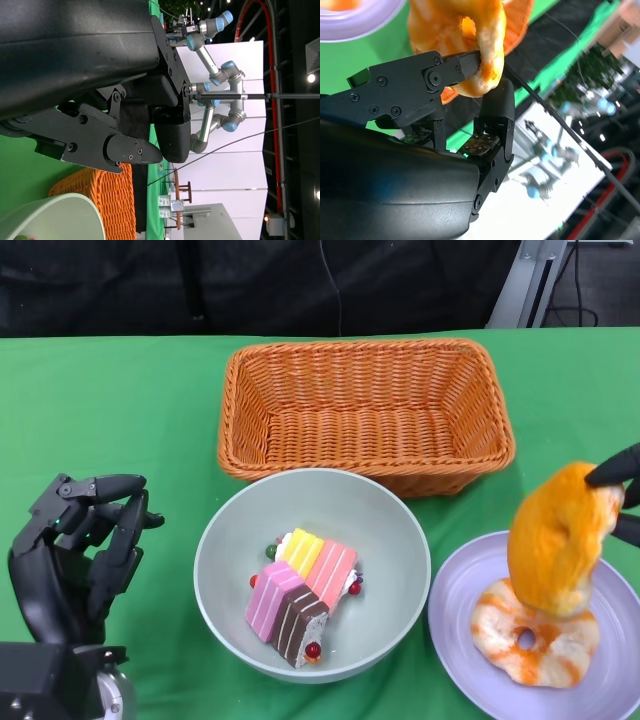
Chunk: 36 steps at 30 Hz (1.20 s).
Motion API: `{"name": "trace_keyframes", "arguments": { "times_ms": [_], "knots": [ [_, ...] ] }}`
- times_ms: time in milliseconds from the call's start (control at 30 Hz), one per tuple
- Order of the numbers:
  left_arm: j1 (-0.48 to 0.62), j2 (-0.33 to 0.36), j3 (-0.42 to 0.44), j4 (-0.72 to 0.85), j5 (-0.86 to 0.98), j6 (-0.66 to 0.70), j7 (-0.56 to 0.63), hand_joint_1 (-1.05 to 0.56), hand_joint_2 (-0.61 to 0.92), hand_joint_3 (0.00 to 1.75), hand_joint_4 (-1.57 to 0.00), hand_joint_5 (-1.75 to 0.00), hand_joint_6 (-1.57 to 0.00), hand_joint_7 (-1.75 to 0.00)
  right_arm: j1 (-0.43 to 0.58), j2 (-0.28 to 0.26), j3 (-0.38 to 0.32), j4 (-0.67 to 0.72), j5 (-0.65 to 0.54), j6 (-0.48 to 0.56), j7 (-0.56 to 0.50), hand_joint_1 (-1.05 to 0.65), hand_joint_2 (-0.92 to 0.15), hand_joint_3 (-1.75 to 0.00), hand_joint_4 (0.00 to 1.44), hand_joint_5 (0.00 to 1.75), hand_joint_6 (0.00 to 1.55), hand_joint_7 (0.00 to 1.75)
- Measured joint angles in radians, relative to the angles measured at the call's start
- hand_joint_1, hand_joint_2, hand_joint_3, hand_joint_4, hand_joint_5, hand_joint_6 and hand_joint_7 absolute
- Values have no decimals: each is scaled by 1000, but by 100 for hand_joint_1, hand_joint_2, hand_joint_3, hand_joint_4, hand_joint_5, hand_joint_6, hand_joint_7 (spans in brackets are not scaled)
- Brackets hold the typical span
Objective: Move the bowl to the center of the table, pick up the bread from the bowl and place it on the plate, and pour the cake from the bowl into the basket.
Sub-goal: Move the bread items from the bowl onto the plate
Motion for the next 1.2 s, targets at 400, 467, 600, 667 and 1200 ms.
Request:
{"name": "trace_keyframes", "arguments": {
  "times_ms": [400, 467, 600, 667, 1200],
  "knots": [
    [1, -1, 2, -11, -4, 8, -1, -21, 92, 22, -83, -130, -93, -86, 28, -82, 17, -25, -130, 96, 61, -22, -84, -13, 73, 174, 81, 102],
    [1, -1, 2, -11, -3, 8, -1, -23, 92, 21, -84, -130, -93, -86, 27, -102, 24, -26, -145, 109, 83, -21, -84, -12, 71, 174, 81, 101],
    [6, -2, 3, -11, -2, 8, 0, -22, 92, 20, -84, -131, -93, -86, 21, -122, 51, -26, -164, 111, 106, -22, -83, -11, 73, 173, 83, 101],
    [6, -2, 4, -12, -2, 8, 0, -22, 92, 21, -83, -131, -93, -86, 15, -128, 59, -27, -183, 113, 110, -21, -83, -10, 76, 171, 83, 101],
    [7, -2, 7, -12, -2, 9, 0, -22, 92, 20, -83, -130, -92, -86, -14, -151, 190, -67, -357, 201, 132, -18, -86, -2, 75, 172, 92, 87]
  ]
}}
